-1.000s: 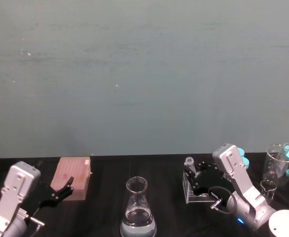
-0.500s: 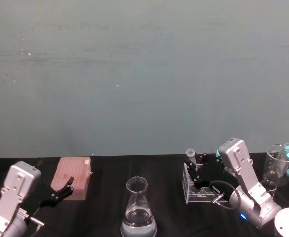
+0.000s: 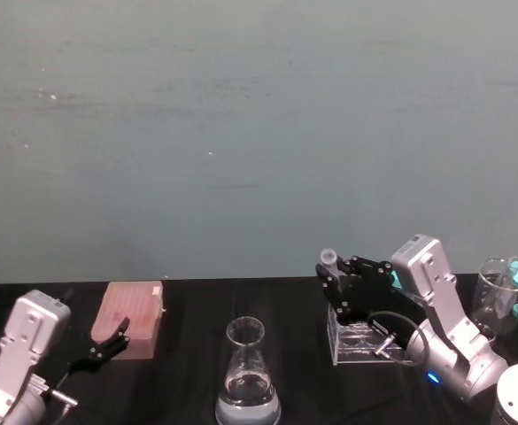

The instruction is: Pour the liquid from the test tube into the beaker using one hand.

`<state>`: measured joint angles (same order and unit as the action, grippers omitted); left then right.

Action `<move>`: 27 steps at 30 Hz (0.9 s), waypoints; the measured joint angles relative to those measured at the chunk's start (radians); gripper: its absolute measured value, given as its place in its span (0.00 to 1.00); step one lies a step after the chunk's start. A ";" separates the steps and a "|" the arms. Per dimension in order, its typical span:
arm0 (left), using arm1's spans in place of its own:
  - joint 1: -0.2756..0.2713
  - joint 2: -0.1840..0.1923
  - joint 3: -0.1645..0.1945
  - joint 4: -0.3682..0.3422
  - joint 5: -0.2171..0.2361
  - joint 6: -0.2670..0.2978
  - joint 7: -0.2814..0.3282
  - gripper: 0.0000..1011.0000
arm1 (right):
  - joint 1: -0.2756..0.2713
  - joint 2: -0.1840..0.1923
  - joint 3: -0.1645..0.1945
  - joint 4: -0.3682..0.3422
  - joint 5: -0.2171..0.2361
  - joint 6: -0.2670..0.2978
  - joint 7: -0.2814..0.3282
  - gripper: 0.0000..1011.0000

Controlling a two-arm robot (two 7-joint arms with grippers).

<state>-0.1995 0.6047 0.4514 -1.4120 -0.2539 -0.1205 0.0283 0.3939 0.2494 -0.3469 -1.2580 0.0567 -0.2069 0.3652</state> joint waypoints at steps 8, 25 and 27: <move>0.000 0.000 0.000 0.000 0.000 0.000 0.000 0.99 | -0.009 0.020 -0.037 -0.053 -0.055 -0.037 0.004 0.20; 0.000 0.000 0.000 0.000 0.000 0.000 0.000 0.99 | 0.034 0.066 -0.164 -0.053 -0.383 -0.152 -0.101 0.20; 0.000 0.000 0.000 0.000 0.000 0.000 0.000 0.99 | 0.041 0.068 -0.173 -0.048 -0.420 -0.156 -0.117 0.20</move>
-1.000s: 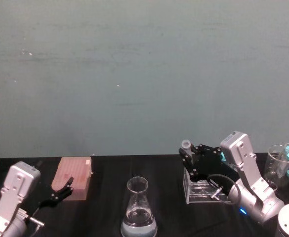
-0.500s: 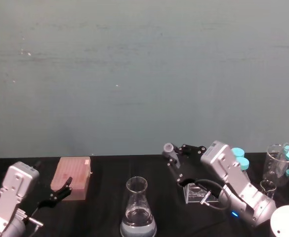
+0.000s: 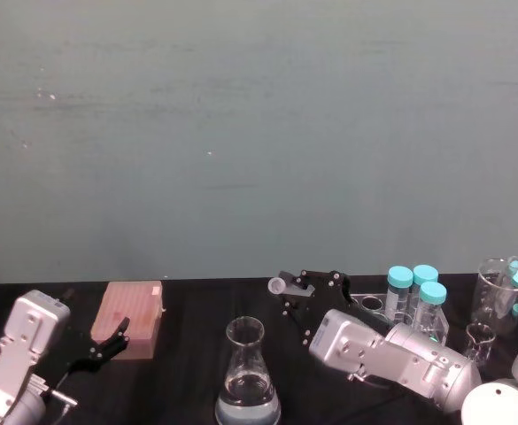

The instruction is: Pour the liquid from the test tube into the beaker using one hand.

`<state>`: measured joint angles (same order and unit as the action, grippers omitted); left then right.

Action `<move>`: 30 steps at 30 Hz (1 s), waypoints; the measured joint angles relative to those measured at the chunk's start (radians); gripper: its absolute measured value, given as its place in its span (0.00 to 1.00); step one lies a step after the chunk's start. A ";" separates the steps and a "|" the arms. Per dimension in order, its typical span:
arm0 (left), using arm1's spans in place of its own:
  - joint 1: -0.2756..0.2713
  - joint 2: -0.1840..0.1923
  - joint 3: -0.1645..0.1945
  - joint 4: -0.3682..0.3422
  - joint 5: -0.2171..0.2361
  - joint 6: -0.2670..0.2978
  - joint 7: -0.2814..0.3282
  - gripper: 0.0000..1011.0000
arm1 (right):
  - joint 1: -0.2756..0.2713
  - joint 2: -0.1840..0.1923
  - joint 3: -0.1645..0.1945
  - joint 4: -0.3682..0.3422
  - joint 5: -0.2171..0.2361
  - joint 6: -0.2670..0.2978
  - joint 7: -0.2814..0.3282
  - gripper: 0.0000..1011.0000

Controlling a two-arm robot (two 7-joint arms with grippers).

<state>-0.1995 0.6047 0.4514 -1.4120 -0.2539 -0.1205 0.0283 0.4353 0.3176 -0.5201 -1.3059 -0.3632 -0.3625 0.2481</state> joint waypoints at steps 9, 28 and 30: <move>0.000 0.000 0.000 0.000 0.000 0.000 0.000 0.99 | 0.027 0.006 -0.028 0.022 -0.097 -0.007 -0.044 0.20; 0.000 0.000 0.000 0.000 0.000 0.000 0.000 0.99 | 0.054 0.036 -0.100 0.026 -0.275 -0.036 -0.142 0.20; 0.000 0.000 0.000 0.000 0.000 0.000 0.000 0.99 | 0.055 0.039 -0.106 0.024 -0.286 -0.034 -0.147 0.20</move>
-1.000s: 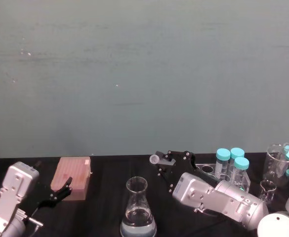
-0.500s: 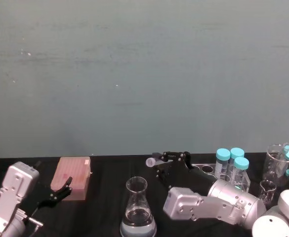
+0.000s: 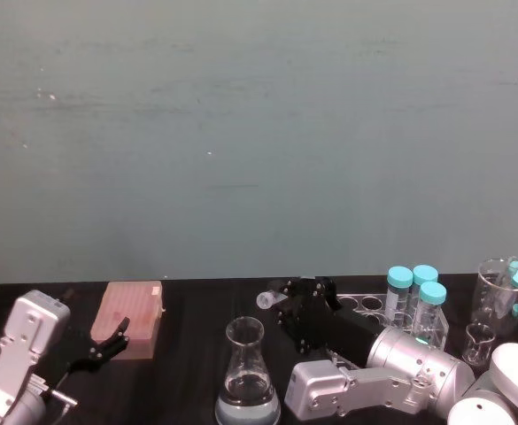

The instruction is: Pour the liquid from the test tube into the beaker using one hand.

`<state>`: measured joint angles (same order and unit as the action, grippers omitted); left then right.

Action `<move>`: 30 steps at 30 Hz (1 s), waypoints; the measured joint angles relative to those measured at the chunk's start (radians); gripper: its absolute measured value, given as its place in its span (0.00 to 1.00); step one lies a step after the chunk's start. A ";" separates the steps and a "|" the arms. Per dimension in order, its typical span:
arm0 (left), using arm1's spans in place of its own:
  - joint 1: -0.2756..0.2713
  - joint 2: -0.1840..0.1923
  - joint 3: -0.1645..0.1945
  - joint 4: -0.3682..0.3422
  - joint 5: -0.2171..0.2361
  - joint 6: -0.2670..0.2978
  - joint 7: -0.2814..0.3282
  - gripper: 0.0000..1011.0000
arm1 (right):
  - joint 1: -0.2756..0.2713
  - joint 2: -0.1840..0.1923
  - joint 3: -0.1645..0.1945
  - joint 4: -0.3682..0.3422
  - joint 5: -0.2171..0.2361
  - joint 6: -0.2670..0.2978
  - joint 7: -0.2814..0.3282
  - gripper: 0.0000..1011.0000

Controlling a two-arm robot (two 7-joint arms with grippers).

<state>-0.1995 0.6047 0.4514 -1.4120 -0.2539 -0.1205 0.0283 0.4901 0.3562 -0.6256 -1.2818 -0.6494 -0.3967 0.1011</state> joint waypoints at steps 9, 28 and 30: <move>0.000 0.000 0.000 0.000 0.000 0.000 0.000 0.99 | 0.010 0.007 -0.021 -0.005 -0.034 0.009 -0.015 0.20; 0.000 0.000 0.000 0.000 0.000 0.000 0.000 0.99 | 0.037 0.024 -0.074 0.001 -0.141 0.028 -0.079 0.20; 0.000 0.000 0.000 0.000 0.000 0.000 0.000 0.99 | 0.039 0.026 -0.078 0.001 -0.147 0.028 -0.083 0.20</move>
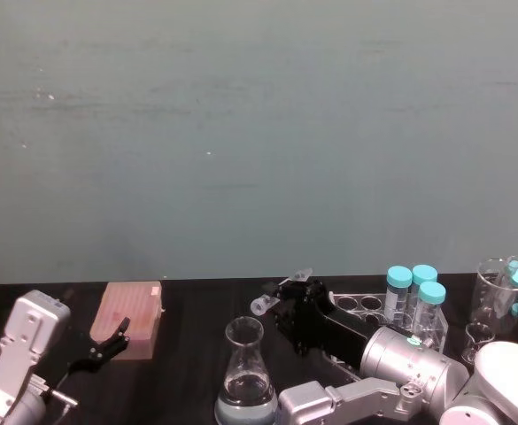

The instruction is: Pour the liquid from the test tube into the beaker using one hand.

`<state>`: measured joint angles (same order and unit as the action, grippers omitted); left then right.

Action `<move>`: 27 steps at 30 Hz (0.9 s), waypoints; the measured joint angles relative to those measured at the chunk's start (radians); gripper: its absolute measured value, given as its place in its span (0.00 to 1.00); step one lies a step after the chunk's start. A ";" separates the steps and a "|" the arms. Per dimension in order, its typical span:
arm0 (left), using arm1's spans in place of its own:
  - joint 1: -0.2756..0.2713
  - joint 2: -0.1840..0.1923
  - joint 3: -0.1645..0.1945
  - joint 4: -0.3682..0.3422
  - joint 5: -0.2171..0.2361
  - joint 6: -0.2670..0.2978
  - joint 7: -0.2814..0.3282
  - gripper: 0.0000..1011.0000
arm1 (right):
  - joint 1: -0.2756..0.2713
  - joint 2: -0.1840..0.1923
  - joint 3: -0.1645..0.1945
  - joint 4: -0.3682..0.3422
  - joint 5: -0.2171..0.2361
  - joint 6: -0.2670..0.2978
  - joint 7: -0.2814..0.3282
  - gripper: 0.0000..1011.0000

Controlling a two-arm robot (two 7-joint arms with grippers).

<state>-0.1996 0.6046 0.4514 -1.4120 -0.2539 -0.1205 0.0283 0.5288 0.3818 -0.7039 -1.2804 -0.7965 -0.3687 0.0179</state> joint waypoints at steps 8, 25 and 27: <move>0.000 0.000 0.000 0.000 0.000 0.000 0.000 0.99 | 0.012 0.009 -0.026 0.003 -0.045 -0.001 -0.030 0.20; 0.000 0.000 0.000 0.000 0.000 0.000 0.000 0.99 | 0.042 0.021 -0.077 0.018 -0.132 0.019 -0.094 0.20; 0.000 0.000 0.000 0.000 0.000 0.000 0.000 0.99 | 0.044 0.021 -0.080 0.020 -0.135 0.021 -0.097 0.20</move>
<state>-0.1995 0.6047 0.4514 -1.4120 -0.2539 -0.1205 0.0283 0.5726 0.4024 -0.7835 -1.2601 -0.9314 -0.3477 -0.0787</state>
